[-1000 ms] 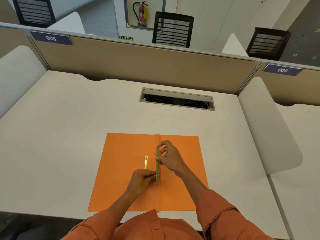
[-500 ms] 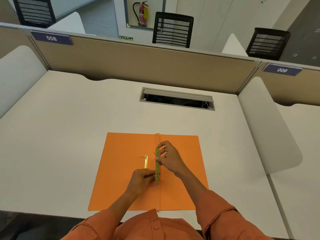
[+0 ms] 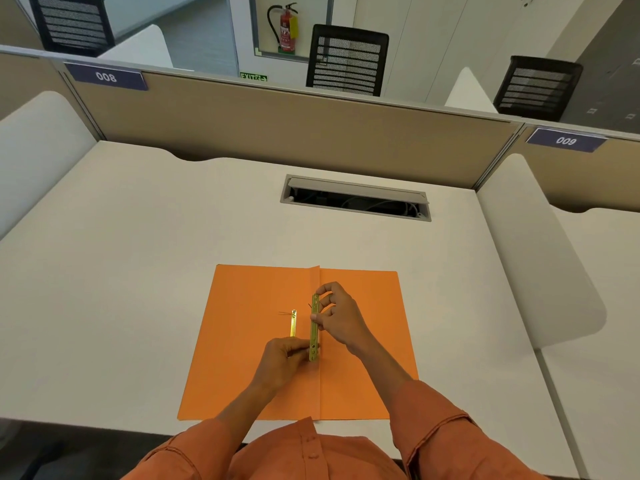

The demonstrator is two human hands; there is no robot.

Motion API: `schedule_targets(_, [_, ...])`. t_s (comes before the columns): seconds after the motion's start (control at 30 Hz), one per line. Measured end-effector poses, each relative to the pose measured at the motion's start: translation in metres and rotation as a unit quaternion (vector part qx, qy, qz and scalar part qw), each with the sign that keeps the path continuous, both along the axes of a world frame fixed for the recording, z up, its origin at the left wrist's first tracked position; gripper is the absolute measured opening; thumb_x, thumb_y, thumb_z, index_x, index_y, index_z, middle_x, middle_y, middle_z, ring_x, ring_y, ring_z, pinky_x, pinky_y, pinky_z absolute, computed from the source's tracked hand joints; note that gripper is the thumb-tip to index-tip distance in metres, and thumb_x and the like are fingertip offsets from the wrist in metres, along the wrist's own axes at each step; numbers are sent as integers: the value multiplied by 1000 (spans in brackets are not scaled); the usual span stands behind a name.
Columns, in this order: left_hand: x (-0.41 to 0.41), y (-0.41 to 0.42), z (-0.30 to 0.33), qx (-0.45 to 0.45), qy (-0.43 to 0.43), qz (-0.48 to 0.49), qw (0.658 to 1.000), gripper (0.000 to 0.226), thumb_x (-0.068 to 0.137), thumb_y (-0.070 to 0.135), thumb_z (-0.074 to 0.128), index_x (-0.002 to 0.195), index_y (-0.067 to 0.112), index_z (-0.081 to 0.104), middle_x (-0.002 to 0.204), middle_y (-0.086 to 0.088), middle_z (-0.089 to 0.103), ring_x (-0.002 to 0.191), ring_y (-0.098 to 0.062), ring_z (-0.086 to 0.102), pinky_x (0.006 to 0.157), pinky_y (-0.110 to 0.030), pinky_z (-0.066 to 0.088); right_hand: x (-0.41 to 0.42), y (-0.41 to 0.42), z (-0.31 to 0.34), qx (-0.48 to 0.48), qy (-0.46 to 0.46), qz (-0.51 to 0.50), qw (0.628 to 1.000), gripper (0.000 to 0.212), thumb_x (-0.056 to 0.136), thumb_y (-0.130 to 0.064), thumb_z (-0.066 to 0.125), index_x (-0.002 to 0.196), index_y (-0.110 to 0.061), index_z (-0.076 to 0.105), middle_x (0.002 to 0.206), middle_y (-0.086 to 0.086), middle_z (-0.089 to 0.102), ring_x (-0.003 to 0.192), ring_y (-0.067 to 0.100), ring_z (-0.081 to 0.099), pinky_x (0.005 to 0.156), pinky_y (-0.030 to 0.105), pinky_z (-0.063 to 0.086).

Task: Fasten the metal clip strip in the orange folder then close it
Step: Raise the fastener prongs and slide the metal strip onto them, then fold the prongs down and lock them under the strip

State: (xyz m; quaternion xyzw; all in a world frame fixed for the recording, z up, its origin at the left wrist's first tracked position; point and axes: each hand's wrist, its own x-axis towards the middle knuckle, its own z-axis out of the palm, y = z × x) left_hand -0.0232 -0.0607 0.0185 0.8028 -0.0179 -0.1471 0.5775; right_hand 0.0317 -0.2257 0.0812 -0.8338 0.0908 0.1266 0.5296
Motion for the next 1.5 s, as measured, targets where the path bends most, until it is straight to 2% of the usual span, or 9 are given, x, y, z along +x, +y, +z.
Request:
schedule_targets(0.1, [0,1,-1,-19,18,11,1000,23,93,-3,70,103,12,83,93,1,83,79,-6,76,72,-16,58,-1,0,-2,-2,-5,-3,1000,45,82,1,81,114,-20,58,98,12,65,67,22,63,69,51,63])
schedule_targets(0.27, [9,7,-1,-31,88,46,995,18,98,-1,64,105,6,79,77,-18,76,58,-16,71,58,-33,62,-4,-2,-7,-8,-8,-13,1000,45,84,2,79,117,-18,57,102,13,63,68,23,63,62,34,61])
schedule_targets(0.4, [26,9,3,-40,77,98,991,15,96,4,68,109,9,75,83,-22,74,56,-16,68,53,-34,60,-4,-2,-13,-9,-9,-15,1000,44,84,3,79,118,-16,59,103,14,63,66,20,61,66,42,64])
schedule_targets(0.6, [50,-2,14,-96,68,122,986,29,94,3,71,121,15,73,93,-15,71,79,-33,78,65,-41,65,-4,-1,-18,-3,-18,-19,1000,43,83,3,80,115,-20,62,101,14,63,61,18,58,67,56,60])
schedule_targets(0.8, [60,-12,12,-78,55,109,989,16,95,5,69,101,13,81,87,-13,80,68,-24,76,66,-46,65,-4,-2,-17,21,-30,-16,999,41,84,4,78,115,-19,63,96,6,60,58,15,57,67,55,63])
schedule_targets(0.9, [60,-14,11,-82,57,100,990,17,95,3,70,95,13,83,83,-9,80,69,-28,78,69,-48,65,-5,-2,-18,25,-31,-12,999,42,84,6,77,116,-17,63,95,2,59,58,15,57,67,56,63])
schedule_targets(1.13, [62,-13,7,-88,65,90,990,18,94,1,70,95,13,84,90,-13,81,81,-36,79,76,-55,65,-3,-3,-18,19,-33,-8,999,43,84,6,77,117,-18,63,93,-2,58,57,17,56,68,58,62])
schedule_targets(1.37, [61,-16,15,-102,75,102,987,15,94,-3,68,100,2,81,93,-21,80,81,-38,79,65,-36,66,-2,-4,-21,15,-30,-8,999,43,83,3,79,115,-20,64,93,-2,59,59,21,57,66,58,61])
schedule_targets(1.5, [60,-17,15,-111,92,95,985,18,95,-3,67,96,6,82,85,-13,81,74,-30,79,70,-48,66,-1,-5,-24,17,-26,-10,999,42,82,3,79,115,-19,64,93,-1,59,60,21,57,66,57,61])
